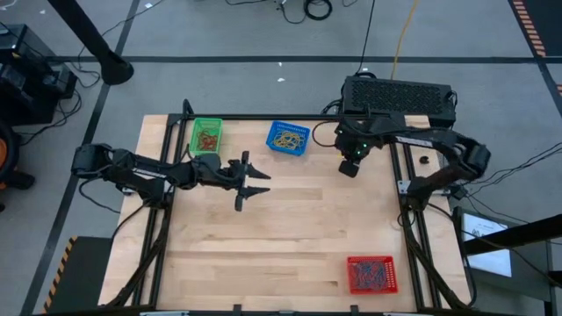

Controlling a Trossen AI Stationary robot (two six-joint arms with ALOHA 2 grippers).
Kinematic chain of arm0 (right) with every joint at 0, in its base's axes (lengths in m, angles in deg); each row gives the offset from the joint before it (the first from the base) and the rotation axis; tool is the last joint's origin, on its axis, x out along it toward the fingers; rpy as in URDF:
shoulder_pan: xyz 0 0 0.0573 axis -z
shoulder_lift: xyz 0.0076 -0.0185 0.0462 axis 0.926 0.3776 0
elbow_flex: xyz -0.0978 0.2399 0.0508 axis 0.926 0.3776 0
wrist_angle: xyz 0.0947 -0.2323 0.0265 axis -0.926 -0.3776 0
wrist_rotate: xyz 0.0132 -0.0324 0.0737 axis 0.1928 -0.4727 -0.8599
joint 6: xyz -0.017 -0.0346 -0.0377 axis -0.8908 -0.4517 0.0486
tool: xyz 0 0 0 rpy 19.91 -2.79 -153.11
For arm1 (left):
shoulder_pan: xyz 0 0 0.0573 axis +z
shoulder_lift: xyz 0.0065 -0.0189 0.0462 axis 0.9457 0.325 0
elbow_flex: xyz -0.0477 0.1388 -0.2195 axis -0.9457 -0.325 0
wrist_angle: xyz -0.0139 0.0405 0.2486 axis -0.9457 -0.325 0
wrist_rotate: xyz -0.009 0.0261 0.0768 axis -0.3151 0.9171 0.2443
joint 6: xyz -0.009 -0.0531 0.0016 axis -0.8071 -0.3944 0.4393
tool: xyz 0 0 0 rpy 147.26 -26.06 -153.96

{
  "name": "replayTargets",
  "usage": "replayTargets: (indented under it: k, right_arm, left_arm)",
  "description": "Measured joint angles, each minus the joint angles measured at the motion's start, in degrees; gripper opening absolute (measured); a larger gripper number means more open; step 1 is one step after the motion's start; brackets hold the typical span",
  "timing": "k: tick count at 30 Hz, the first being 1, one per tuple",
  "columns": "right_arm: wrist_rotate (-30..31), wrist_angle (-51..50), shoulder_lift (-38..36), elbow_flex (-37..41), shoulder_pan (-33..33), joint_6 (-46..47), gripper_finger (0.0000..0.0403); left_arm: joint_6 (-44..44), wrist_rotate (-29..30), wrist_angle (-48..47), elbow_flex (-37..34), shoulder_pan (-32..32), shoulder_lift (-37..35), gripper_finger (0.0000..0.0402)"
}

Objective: Sort rubber bands into baskets
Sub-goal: Put the blue rubber band into the red bin

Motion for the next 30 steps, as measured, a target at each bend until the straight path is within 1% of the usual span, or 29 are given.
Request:
replayTargets:
  k: [4, 8, 14, 24, 30]
  right_arm:
    - [-0.48, -0.80, -5.76, -0.09, -3.86, 4.28, 0.0000]
    - [-1.64, -1.04, -10.85, -0.09, -9.24, 9.40, 0.0000]
    - [-2.18, -1.01, -16.05, -0.09, -21.08, 20.24, 0.0000]
    - [-3.21, -0.78, -17.54, -0.12, -44.65, 43.57, 0.0000]
    - [-3.16, 3.21, -17.54, -0.14, -58.63, 57.48, 0.0000]
  left_arm:
    - [0.02, -0.39, 0.13, 0.00, -0.94, 0.00, 0.0182]
    - [0.33, -0.37, 0.22, 0.00, -1.53, 0.00, 0.0182]
    - [0.34, -0.37, 0.82, 0.00, -2.38, 0.00, 0.0182]
    - [0.02, -0.30, 3.88, 0.00, -5.75, 0.00, 0.0182]
    - [-0.03, -0.21, 3.91, 0.00, -7.22, 0.00, 0.0182]
